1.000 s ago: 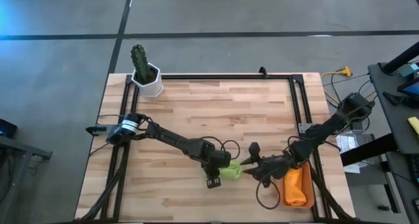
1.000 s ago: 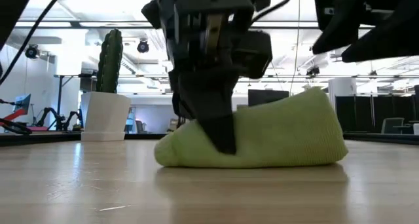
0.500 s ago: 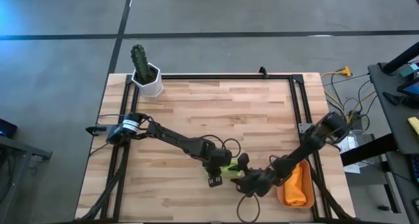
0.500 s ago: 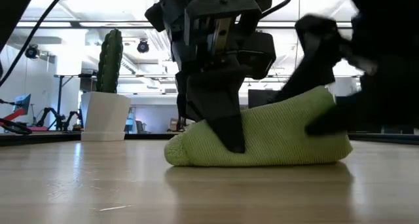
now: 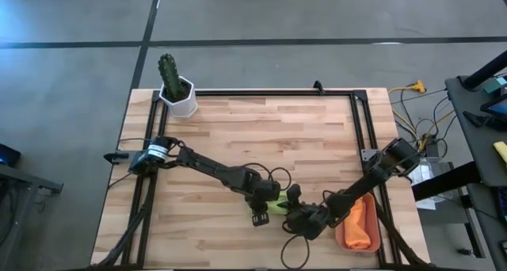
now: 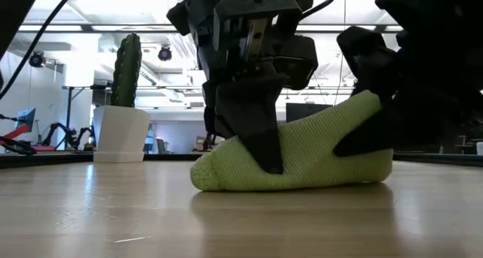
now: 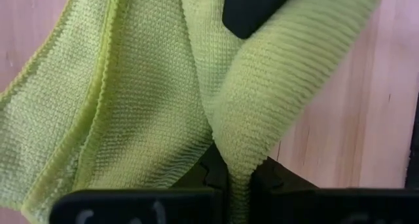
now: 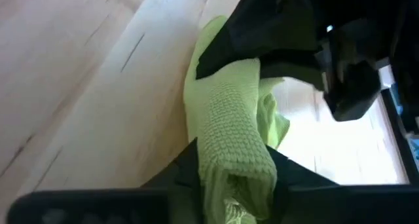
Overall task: Roll microfiber towels into tight, uniform cylinder then place into a basket
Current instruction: Roll the green microfiber cloth
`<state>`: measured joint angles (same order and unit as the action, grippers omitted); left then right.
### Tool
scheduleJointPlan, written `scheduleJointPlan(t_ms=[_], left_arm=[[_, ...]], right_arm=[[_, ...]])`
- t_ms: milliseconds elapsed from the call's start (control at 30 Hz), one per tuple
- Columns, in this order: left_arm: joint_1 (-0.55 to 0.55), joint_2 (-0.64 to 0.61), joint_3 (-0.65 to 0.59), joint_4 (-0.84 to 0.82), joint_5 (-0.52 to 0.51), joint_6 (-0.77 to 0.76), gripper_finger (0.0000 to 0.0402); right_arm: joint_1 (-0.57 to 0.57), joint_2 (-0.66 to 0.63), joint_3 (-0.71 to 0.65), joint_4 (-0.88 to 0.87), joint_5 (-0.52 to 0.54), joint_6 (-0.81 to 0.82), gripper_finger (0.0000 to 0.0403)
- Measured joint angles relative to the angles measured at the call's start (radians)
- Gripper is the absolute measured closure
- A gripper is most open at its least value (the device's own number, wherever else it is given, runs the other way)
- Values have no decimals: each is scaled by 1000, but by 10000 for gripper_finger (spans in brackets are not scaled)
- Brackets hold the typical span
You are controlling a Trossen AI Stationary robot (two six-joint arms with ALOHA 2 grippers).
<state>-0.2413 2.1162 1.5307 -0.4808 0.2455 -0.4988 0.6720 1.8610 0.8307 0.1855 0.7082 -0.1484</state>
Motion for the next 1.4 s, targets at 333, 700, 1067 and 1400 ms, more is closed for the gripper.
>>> scheduleJointPlan(t_ms=[333, 700, 1067, 1400], left_arm=[[0, -33, 0, -11, -65, 176, 362], [-12, -105, 0, -37, -135, 439, 233], [-89, -107, 0, -32, -391, 585, 211], [-146, -47, -2, 98, -688, 883, 210]], right_arm=[[11, -1, -28, -6, -27, 84, 391], [11, -10, -231, 249, -28, 352, 393], [10, -24, -550, 800, -27, 882, 394], [-4, -41, -576, 873, -15, 1004, 392]])
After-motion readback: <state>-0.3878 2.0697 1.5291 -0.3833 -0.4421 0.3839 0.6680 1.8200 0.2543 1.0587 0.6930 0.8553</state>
